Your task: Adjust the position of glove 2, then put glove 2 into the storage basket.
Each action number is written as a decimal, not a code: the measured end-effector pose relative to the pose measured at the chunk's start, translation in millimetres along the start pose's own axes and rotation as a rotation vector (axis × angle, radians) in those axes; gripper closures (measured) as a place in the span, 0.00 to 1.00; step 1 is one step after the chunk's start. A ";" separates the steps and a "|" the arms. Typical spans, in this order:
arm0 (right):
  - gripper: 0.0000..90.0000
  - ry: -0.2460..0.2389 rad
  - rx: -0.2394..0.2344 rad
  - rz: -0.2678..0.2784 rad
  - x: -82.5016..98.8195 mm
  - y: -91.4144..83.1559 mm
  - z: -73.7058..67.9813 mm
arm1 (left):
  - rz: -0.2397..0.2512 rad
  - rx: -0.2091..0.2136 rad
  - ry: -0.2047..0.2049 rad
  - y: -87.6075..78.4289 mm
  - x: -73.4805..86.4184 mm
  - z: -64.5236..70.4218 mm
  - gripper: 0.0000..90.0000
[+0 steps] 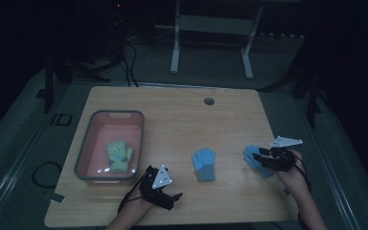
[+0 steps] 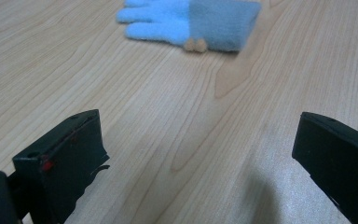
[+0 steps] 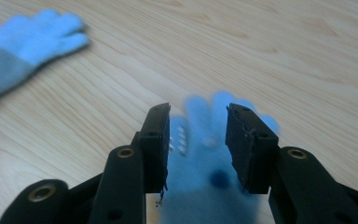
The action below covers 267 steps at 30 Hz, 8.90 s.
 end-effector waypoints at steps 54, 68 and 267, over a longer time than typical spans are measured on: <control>0.97 0.337 0.226 0.000 -28.7 6.9 -66.4 | -0.001 -0.006 0.013 -1.2 -1.7 -1.0 0.03; 0.95 0.347 0.245 -0.075 -7.3 35.8 -67.3 | -0.006 -0.005 0.014 -1.0 -0.7 -1.7 0.03; 0.37 0.047 -0.245 -0.006 -87.9 98.7 -100.1 | -0.077 0.147 0.328 72.8 -63.6 39.2 0.24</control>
Point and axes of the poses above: each handheld gripper's, and its own axes: y roughly forward along the jaws, x roughly out of its underside, z roughly to its right, the point moved 7 cm from there along y, roughly forward along the jaws, and after that the axes turned 10 degrees about -y, right-handed, at the moved point
